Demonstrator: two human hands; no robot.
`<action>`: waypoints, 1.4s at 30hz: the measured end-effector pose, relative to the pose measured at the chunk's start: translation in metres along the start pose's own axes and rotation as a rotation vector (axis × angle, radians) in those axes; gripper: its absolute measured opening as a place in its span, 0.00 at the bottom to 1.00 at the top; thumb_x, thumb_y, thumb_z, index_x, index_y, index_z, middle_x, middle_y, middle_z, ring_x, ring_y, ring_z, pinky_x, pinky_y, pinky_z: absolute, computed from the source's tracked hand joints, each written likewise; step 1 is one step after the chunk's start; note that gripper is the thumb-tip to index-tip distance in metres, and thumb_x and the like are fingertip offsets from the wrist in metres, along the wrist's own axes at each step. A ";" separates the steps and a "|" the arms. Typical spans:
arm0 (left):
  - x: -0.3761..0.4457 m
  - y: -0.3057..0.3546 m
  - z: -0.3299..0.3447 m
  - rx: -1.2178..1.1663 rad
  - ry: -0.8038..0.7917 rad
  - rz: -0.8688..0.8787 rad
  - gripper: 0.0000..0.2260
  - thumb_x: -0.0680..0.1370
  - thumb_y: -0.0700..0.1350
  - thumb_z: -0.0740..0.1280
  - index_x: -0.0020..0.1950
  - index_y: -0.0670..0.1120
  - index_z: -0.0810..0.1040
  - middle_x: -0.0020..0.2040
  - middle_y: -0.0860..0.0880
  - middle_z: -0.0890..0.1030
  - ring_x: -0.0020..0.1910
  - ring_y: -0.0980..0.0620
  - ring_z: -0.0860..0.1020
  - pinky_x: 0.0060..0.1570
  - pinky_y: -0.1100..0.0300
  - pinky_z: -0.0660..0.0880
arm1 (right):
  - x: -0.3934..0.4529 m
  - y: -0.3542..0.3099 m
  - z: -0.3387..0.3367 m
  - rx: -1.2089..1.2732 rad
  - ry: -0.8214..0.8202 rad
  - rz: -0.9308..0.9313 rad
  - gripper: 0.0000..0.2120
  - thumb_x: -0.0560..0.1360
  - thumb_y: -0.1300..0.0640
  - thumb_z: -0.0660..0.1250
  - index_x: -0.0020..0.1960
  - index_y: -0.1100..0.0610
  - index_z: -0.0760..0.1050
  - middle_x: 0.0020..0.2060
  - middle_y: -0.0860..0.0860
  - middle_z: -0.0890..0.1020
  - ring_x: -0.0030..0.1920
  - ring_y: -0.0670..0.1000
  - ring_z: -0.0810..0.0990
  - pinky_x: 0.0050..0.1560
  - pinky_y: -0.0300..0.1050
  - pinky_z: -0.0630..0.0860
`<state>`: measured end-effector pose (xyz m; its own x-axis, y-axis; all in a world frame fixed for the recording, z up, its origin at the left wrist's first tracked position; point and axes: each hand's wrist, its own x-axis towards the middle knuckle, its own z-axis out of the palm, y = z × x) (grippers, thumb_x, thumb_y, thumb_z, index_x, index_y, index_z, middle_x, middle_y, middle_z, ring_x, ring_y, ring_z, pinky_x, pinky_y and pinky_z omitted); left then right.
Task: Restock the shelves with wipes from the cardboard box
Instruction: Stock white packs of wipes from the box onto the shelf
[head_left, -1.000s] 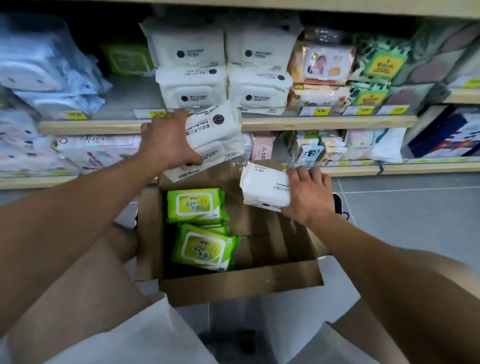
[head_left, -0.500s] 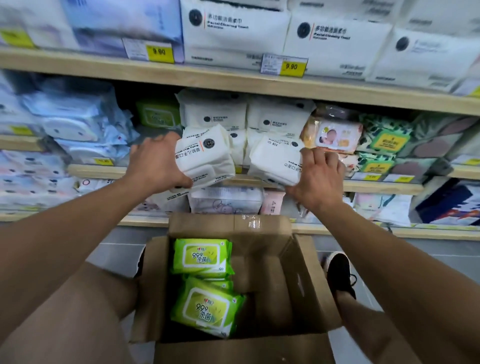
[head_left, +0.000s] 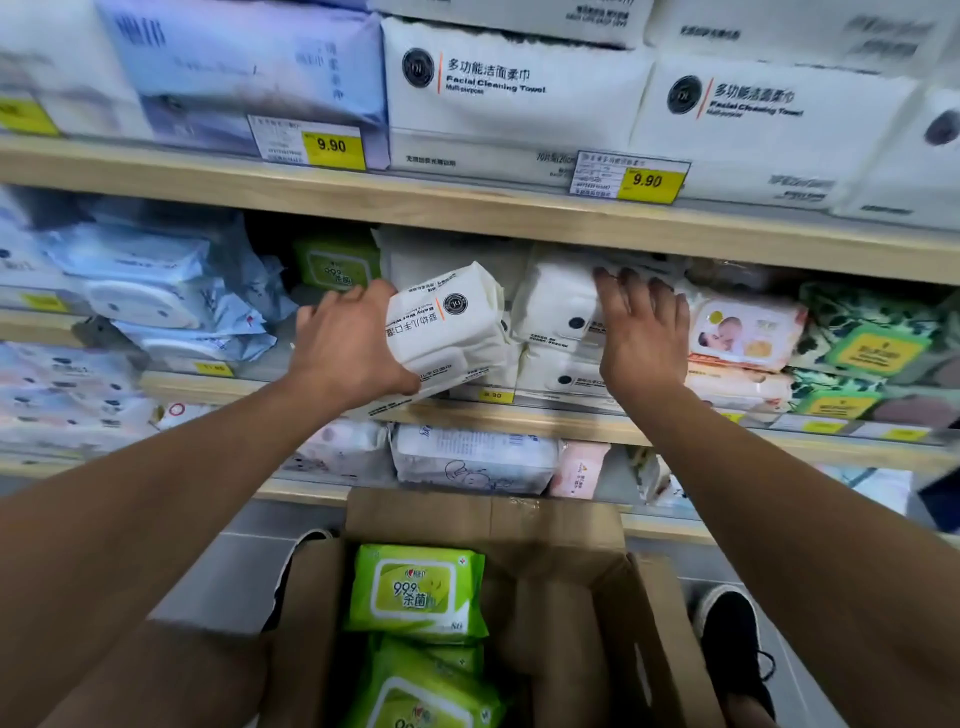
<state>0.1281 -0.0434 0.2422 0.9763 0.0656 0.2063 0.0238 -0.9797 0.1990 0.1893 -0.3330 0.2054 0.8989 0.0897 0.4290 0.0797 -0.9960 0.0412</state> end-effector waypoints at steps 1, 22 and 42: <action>0.002 0.000 0.002 -0.001 -0.001 0.000 0.39 0.53 0.59 0.77 0.59 0.49 0.69 0.53 0.46 0.76 0.54 0.43 0.72 0.51 0.50 0.66 | 0.001 -0.004 0.004 0.008 -0.020 0.016 0.40 0.70 0.64 0.65 0.76 0.47 0.52 0.74 0.53 0.60 0.72 0.62 0.57 0.74 0.61 0.51; 0.014 -0.017 -0.008 0.026 0.090 -0.020 0.37 0.53 0.58 0.76 0.57 0.50 0.69 0.51 0.48 0.75 0.52 0.44 0.71 0.49 0.51 0.62 | 0.011 -0.013 0.023 0.026 0.066 -0.149 0.32 0.71 0.56 0.72 0.71 0.47 0.63 0.70 0.51 0.69 0.70 0.62 0.62 0.67 0.58 0.53; 0.074 0.053 0.023 0.280 0.063 0.143 0.38 0.67 0.59 0.73 0.72 0.65 0.57 0.68 0.50 0.71 0.67 0.41 0.65 0.64 0.42 0.59 | 0.008 -0.011 0.028 0.078 0.097 -0.137 0.36 0.71 0.58 0.70 0.75 0.45 0.59 0.73 0.51 0.66 0.73 0.60 0.60 0.71 0.59 0.53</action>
<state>0.2066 -0.0944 0.2461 0.9591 -0.0733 0.2734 -0.0458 -0.9934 -0.1056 0.2080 -0.3214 0.1830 0.8321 0.2206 0.5089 0.2352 -0.9713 0.0364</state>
